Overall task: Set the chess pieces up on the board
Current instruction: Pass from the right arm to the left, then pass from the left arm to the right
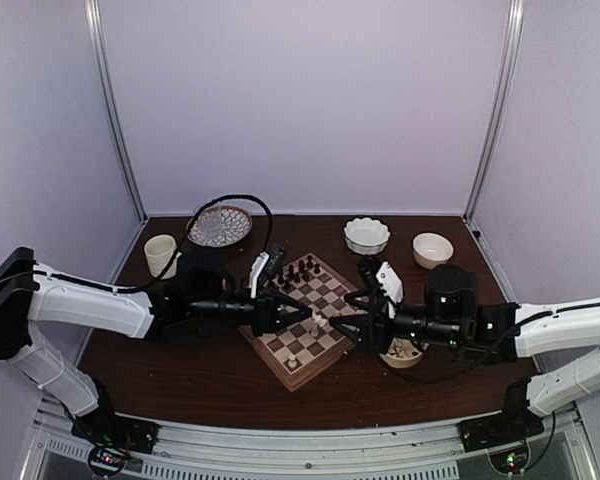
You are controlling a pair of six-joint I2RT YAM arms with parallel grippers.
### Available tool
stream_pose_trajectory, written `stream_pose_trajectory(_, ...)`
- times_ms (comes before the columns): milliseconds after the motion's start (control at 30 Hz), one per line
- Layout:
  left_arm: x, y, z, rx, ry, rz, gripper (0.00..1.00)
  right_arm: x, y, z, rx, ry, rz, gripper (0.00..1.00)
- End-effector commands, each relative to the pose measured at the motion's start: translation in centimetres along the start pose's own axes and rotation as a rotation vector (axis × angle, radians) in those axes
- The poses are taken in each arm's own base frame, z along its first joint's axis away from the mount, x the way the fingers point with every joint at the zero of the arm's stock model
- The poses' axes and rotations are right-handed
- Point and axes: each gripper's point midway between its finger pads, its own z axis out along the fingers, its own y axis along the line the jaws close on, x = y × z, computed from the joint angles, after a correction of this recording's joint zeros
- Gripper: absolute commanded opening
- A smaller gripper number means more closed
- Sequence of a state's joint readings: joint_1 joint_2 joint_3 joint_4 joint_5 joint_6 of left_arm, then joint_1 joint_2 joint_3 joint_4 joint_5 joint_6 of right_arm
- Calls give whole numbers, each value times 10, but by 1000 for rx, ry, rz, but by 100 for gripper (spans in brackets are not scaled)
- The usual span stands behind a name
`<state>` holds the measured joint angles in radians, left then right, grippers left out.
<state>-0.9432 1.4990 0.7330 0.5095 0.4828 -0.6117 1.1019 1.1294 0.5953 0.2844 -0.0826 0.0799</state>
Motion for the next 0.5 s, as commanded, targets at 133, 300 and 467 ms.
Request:
stream_pose_trajectory(133, -32, -29, -28, 85, -200, 119, 6, -2, -10, 11, -259, -85, 363, 61)
stream_pose_trajectory(300, -38, -33, -39, 103, -286, 131, 6, -4, -2, 15, -364, -111, 405, 59)
stream_pose_trajectory(467, -39, -39, -38, 159, -314, 127, 6, -8, 9, 18, -446, -127, 423, 55)
